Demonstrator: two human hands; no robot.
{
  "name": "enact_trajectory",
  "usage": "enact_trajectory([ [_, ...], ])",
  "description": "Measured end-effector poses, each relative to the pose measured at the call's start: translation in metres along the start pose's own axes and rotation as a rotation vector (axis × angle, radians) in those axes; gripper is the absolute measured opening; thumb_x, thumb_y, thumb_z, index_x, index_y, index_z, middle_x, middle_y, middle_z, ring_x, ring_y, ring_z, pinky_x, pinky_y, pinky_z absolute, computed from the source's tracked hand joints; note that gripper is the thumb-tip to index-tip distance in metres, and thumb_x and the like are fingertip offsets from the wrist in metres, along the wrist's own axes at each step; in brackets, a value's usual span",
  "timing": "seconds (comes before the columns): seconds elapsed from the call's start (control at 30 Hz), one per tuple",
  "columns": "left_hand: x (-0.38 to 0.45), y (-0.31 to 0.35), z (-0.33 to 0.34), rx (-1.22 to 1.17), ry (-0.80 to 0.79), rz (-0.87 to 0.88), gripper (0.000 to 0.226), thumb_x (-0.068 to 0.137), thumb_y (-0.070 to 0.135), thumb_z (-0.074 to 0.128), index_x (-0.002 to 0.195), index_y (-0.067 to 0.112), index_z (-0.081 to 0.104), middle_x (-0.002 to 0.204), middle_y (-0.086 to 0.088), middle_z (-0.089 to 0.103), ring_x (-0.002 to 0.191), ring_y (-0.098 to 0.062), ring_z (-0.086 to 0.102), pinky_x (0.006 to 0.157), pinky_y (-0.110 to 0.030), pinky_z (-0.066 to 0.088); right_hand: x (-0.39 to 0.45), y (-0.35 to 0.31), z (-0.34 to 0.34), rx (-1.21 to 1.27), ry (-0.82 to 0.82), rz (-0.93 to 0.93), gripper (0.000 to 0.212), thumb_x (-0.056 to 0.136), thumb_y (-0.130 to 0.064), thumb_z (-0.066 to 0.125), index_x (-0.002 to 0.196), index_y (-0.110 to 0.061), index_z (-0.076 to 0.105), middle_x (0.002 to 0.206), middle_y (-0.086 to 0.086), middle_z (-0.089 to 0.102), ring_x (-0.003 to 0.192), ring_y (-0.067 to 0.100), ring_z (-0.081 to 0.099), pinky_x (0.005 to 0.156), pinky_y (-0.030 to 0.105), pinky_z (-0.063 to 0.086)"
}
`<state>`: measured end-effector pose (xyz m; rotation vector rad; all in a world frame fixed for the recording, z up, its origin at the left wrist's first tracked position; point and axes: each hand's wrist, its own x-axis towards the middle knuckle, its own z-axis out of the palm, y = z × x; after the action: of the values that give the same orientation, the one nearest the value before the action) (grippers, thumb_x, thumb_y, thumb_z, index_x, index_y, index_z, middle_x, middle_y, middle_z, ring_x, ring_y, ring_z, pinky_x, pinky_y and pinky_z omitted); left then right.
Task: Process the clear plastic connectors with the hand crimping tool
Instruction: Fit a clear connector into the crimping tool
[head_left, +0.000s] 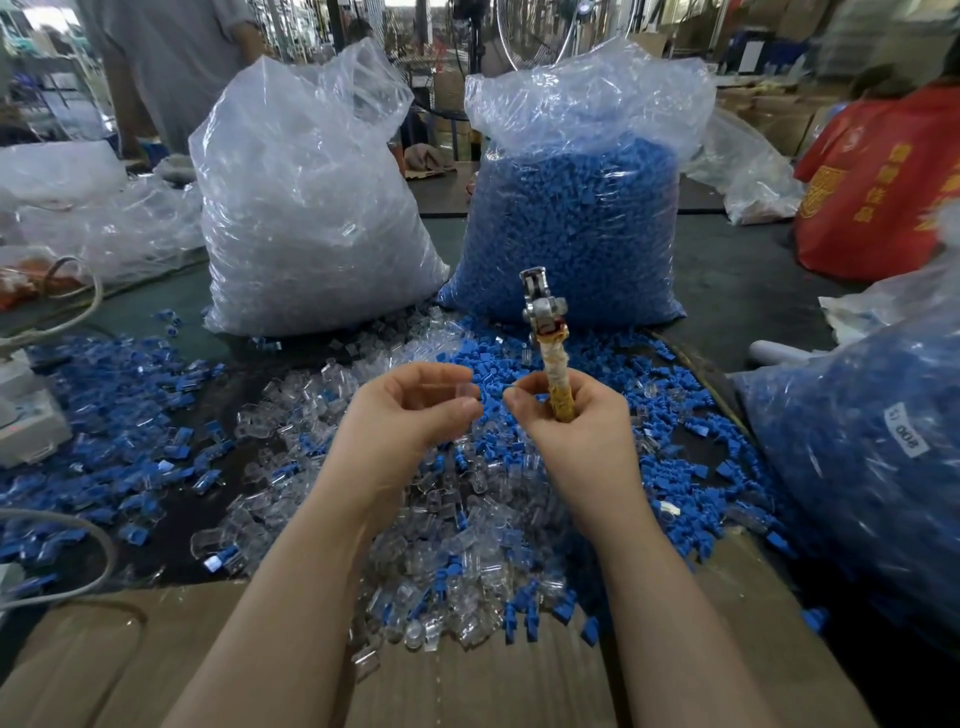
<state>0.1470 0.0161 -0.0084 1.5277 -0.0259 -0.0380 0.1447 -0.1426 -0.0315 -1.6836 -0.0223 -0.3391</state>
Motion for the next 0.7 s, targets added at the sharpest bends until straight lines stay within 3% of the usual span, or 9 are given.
enact_trajectory([
  [0.13, -0.0016, 0.0024, 0.0007, -0.326, -0.069, -0.120, 0.042, 0.065, 0.004, 0.074, 0.107, 0.003, 0.066, 0.097, -0.011, 0.076, 0.089, -0.018, 0.074, 0.068, -0.020, 0.057, -0.0014, -0.0021, -0.0003, 0.024, 0.006, -0.022, 0.020, 0.086, -0.019, 0.075, 0.071, -0.026, 0.064, 0.051, -0.018, 0.055, 0.048, -0.002, 0.048, 0.049, 0.011, 0.040],
  [0.4, 0.0012, -0.0017, -0.0021, -0.386, -0.038, -0.178, 0.032, 0.067, 0.008, 0.077, 0.095, 0.012, 0.063, 0.093, -0.003, 0.075, 0.077, -0.007, 0.070, 0.059, -0.017, 0.053, -0.0019, -0.0029, -0.0013, 0.032, -0.003, -0.055, 0.018, 0.087, -0.019, 0.074, 0.074, -0.025, 0.063, 0.050, -0.019, 0.053, 0.045, -0.003, 0.043, 0.047, 0.010, 0.037],
  [0.57, 0.0018, -0.0034, -0.0019, -0.525, -0.063, -0.173, 0.034, 0.066, 0.001, 0.075, 0.099, 0.009, 0.074, 0.094, -0.006, 0.075, 0.083, -0.012, 0.072, 0.067, -0.019, 0.057, -0.0014, -0.0024, -0.0009, 0.024, -0.023, -0.053, 0.020, 0.086, -0.019, 0.075, 0.072, -0.026, 0.064, 0.054, -0.019, 0.055, 0.051, -0.003, 0.048, 0.051, 0.010, 0.042],
  [0.7, 0.0003, -0.0024, -0.0004, -0.497, -0.073, -0.161, 0.027, 0.063, -0.002, 0.076, 0.088, 0.008, 0.077, 0.092, -0.009, 0.075, 0.080, -0.016, 0.073, 0.065, -0.018, 0.057, -0.0018, -0.0022, -0.0001, 0.025, -0.032, -0.050, 0.019, 0.086, -0.020, 0.076, 0.071, -0.026, 0.064, 0.055, -0.015, 0.056, 0.051, -0.001, 0.047, 0.052, 0.013, 0.043],
])
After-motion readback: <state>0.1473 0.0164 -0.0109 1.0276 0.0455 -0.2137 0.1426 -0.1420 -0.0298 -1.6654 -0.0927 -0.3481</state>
